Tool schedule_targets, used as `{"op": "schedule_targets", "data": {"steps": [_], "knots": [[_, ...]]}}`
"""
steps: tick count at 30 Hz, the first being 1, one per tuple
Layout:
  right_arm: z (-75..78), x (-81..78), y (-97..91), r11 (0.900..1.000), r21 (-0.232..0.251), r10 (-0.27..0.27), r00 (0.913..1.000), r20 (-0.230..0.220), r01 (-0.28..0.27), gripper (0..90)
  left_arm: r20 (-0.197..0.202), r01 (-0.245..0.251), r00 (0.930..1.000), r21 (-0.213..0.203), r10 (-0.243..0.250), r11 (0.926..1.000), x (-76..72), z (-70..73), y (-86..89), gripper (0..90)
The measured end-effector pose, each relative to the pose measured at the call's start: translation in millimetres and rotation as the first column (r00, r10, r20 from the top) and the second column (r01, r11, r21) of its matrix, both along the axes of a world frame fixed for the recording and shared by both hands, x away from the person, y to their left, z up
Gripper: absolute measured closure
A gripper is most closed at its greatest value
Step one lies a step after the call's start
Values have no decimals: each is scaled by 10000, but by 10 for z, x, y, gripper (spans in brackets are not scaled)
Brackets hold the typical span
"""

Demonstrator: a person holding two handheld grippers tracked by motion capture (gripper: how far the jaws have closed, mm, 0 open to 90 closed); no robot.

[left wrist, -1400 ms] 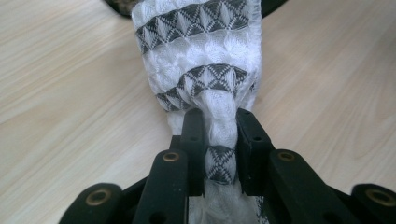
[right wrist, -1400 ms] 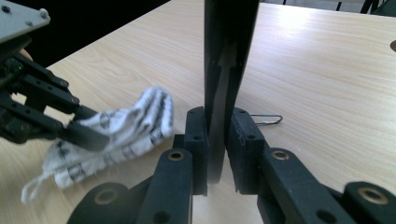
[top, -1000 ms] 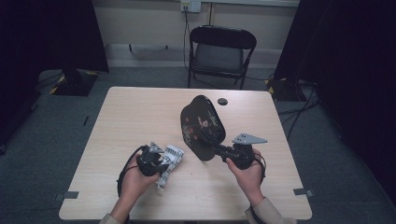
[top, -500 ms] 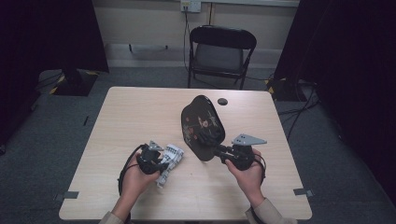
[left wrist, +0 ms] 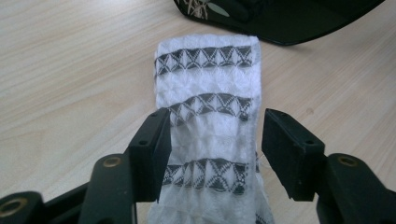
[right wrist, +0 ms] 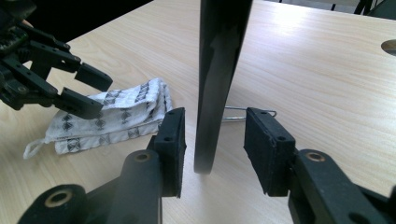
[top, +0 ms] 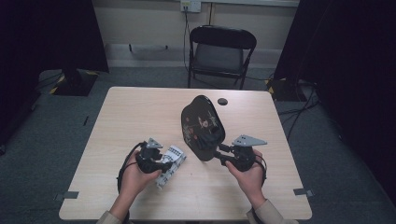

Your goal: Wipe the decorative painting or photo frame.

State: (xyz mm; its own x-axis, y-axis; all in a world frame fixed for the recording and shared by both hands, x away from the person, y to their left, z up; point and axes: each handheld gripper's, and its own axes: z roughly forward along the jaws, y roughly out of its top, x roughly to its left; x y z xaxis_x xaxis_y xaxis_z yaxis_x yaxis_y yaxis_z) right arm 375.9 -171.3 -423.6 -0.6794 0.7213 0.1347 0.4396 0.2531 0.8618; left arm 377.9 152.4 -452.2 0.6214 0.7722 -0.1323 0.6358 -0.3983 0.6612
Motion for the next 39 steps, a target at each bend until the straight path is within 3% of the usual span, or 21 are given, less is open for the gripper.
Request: {"op": "schedule_targets", "data": {"steps": [7,15,26,39], "knots": [[6,-25,-42,10000,-21,1,10000,3,-1,541,219,111,9997,-260,-106,9996,-7,39,27,369],[-3,-45,-116,9999,-105,46,9999,-121,-47,501,109,118,9999,-442,-114,9990,10,54,76,337],[1,-103,-207,9992,-127,386,9992,-103,-387,432,270,-107,9996,-692,126,9975,22,146,195,301],[-27,-120,-297,9967,-202,786,9969,-53,-786,356,329,-368,9987,-823,397,9959,22,160,369,261]]}}
